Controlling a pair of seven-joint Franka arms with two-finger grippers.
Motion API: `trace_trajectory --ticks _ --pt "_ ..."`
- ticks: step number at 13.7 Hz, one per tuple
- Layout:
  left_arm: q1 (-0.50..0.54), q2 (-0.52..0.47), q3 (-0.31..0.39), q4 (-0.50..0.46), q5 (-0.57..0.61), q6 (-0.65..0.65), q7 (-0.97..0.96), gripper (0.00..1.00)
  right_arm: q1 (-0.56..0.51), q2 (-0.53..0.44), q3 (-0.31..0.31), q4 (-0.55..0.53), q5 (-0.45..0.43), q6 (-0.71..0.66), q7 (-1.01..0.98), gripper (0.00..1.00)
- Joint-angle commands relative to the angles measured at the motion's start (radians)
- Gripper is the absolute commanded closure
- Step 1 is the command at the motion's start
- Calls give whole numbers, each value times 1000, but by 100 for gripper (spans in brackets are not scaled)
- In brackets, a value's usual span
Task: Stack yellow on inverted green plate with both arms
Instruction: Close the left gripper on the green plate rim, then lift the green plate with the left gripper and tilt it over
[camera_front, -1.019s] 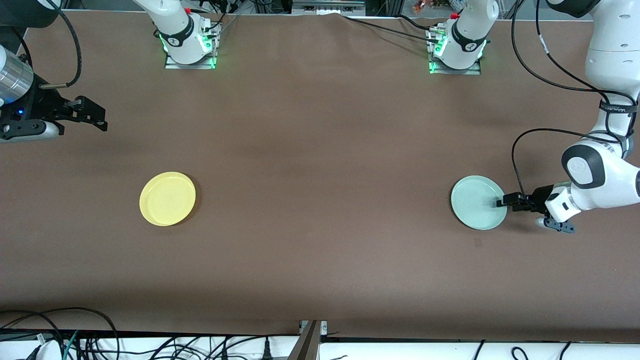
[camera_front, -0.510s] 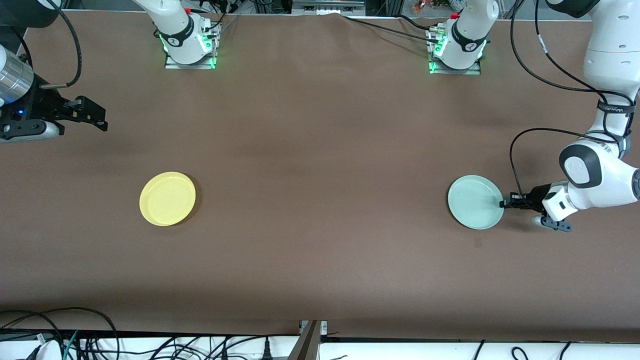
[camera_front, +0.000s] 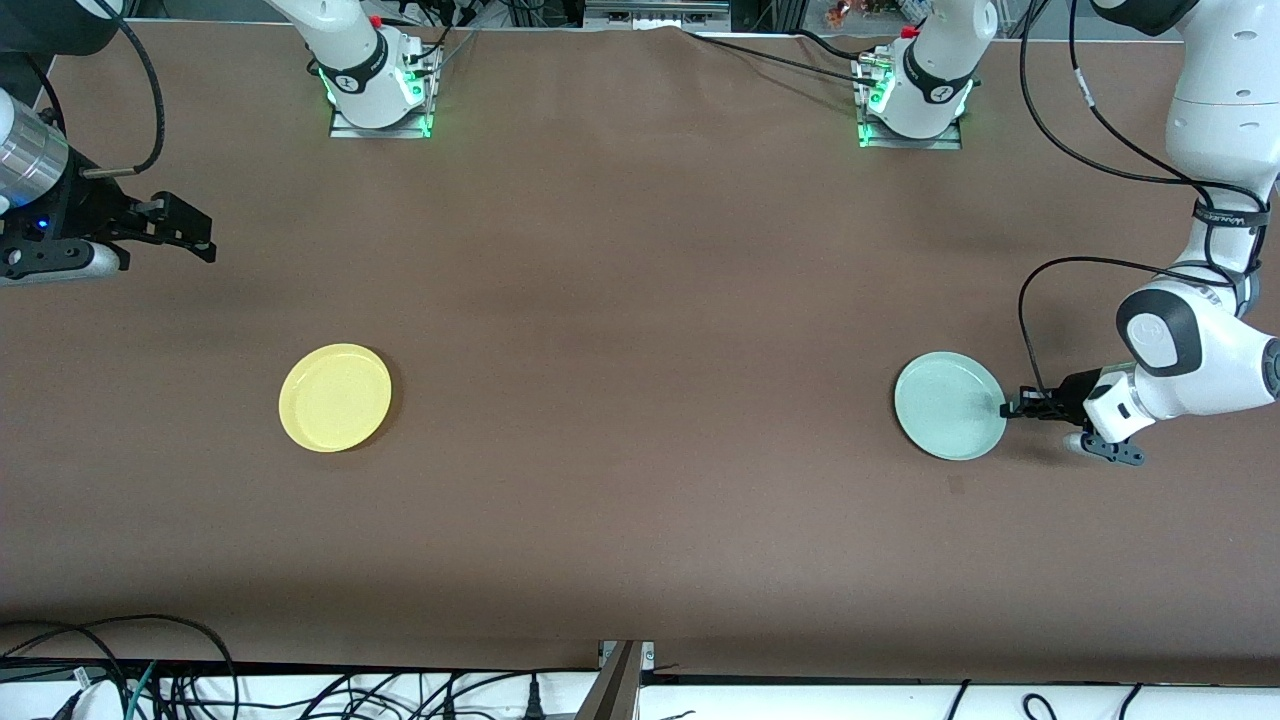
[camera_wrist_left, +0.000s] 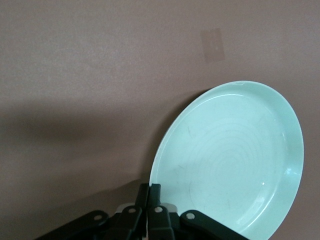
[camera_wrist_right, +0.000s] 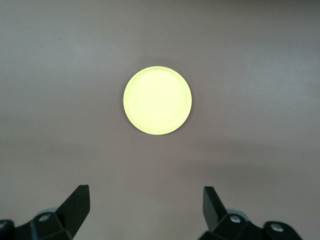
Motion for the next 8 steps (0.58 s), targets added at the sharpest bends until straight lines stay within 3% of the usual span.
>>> trace_trajectory --ticks 1,8 --pt "-38 -53 9 -5 10 6 20 100 8 9 -4 23 -14 -19 2 0" --pt "-145 -95 6 95 82 4 -5 100 8 9 -2 23 -13 -19 2 0"
